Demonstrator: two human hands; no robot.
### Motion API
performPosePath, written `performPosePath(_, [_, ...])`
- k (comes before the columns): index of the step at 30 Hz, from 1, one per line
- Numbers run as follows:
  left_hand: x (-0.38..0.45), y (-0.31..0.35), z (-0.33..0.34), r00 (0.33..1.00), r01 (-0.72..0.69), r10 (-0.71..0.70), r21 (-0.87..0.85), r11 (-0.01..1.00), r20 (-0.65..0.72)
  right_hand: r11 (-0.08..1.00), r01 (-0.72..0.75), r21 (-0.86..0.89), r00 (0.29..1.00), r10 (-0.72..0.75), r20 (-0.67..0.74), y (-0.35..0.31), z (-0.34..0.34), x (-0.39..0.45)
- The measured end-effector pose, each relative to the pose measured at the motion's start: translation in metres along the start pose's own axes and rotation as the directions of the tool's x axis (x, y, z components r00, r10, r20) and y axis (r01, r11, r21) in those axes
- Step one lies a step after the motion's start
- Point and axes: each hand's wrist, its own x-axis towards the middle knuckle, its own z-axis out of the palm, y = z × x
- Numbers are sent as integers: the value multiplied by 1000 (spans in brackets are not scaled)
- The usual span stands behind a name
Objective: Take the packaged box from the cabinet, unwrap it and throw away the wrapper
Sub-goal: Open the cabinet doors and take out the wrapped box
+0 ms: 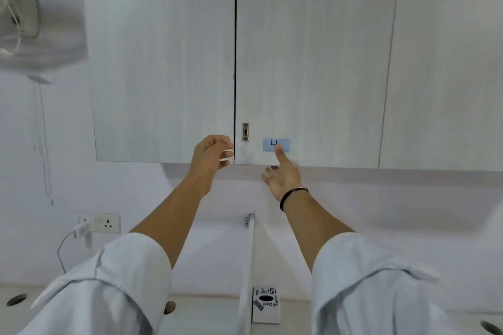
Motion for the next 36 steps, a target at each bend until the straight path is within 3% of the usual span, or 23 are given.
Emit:
performPosePath(3, [8, -12, 3, 999, -38, 42, 172, 984, -21, 994, 29, 110, 999, -33, 33, -3, 7, 11])
performPosePath(7, [-3, -13, 18, 995, -87, 99, 332, 939, -18, 996, 86, 38, 996, -87, 4, 6, -5, -10])
performPosePath(10, [-29, -6, 33, 989, -145, 137, 248, 958, 48, 995, 83, 60, 995, -86, 56, 4, -18, -48])
performPosePath(13, [-70, 15, 47, 986, -157, 155, 25, 987, 59, 992, 80, 101, 993, -89, 80, -10, -35, -98])
performPosePath(14, [-88, 24, 51, 981, -173, 176, -36, 984, 83, 992, 97, 81, 993, -102, 54, -18, -43, -119])
performPosePath(16, [-118, 38, 60, 966, -197, 208, -84, 977, 154, 972, 204, -119, 971, -216, -102, -35, -59, -158])
performPosePath(18, [-146, 46, 75, 955, -208, 214, -49, 977, 207, 837, 387, -387, 854, -484, -193, -54, -86, -196])
performPosePath(21, [-175, 53, 99, 965, -198, 189, 32, 980, 182, 571, 641, -513, 690, -722, 59, -86, -122, -245])
performPosePath(23, [-192, 56, 112, 973, -183, 170, 68, 981, 155, 513, 662, -546, 648, -758, 74, -111, -144, -268])
performPosePath(26, [-212, 60, 132, 979, -170, 155, 108, 980, 134, 484, 649, -588, 655, -748, 107, -151, -173, -302])
performPosePath(29, [-232, 64, 153, 983, -156, 140, 140, 978, 121, 267, 528, -806, 634, -755, 165, -167, -196, -327])
performPosePath(30, [-231, 64, 153, 985, -154, 140, 144, 977, 101, 147, 495, -856, 549, -817, 178, -164, -195, -327])
performPosePath(33, [-227, 65, 154, 987, -151, 140, 170, 974, 73, -231, 469, -852, 178, -921, 347, -147, -188, -329])
performPosePath(34, [-224, 64, 154, 987, -155, 145, 182, 971, 69, -281, 493, -823, 127, -913, 388, -141, -184, -328])
performPosePath(36, [-214, 59, 153, 988, -155, 147, 213, 965, 56, -242, 579, -779, 180, -893, 412, -133, -174, -317])
